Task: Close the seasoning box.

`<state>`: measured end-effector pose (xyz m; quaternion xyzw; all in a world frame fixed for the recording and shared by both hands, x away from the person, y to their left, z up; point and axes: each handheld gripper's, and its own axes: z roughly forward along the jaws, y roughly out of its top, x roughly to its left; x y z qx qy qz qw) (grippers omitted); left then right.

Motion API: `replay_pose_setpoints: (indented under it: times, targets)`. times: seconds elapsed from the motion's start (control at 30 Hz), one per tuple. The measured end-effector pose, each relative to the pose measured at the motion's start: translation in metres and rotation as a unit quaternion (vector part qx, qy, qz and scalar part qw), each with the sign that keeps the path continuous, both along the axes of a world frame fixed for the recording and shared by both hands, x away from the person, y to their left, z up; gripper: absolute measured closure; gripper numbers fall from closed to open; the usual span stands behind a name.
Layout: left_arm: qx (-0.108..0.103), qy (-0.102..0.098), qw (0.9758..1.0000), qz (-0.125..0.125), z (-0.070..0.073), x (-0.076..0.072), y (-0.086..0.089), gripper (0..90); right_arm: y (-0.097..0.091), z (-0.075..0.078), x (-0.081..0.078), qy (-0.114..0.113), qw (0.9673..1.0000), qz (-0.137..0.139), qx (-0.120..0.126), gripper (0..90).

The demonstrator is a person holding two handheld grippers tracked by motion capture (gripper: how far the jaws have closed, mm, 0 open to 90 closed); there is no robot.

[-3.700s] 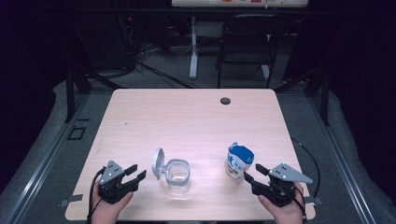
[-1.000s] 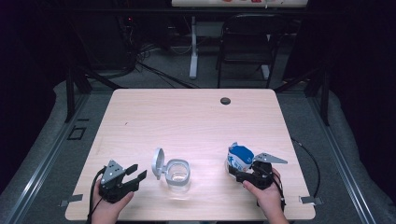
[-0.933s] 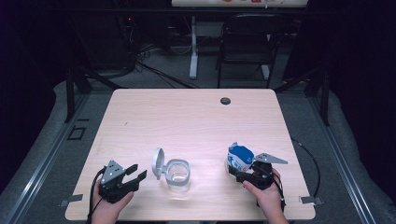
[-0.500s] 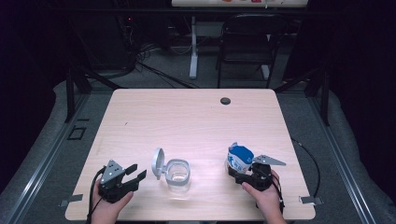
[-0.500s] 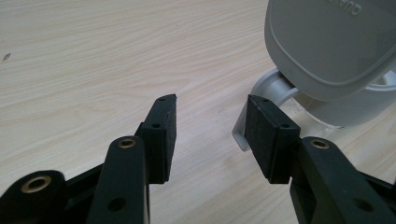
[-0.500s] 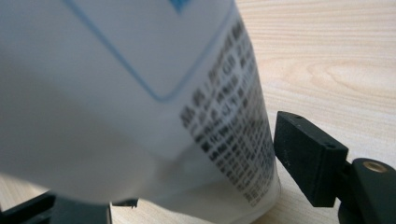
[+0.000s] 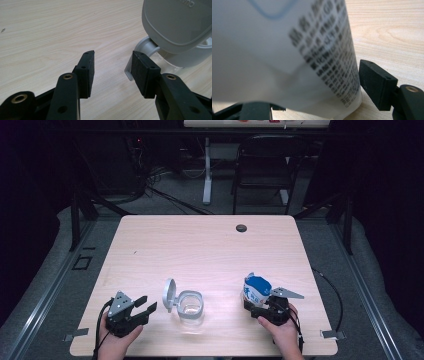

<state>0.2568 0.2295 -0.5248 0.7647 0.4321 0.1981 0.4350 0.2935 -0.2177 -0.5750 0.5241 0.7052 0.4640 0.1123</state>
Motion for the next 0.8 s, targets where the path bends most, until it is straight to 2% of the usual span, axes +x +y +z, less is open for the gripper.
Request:
replay_pose_setpoints:
  times: [0.07, 0.43, 0.8]
  targets:
    - [0.000, 0.000, 1.0000, 0.000, 0.000, 0.000, 0.000, 54.7, 0.000, -0.002, 0.000, 0.007, 1.0000, -0.002, -0.003, 31.0]
    - [0.000, 0.001, 1.0000, 0.001, 0.000, 0.000, 0.000, 54.6, 0.001, -0.008, 0.001, 0.009, 1.0000, -0.003, 0.003, 29.9]
    - [0.000, 0.004, 1.0000, -0.001, 0.000, 0.000, 0.001, 54.7, 0.001, -0.013, 0.003, 0.017, 0.9998, -0.003, -0.004, 29.8]
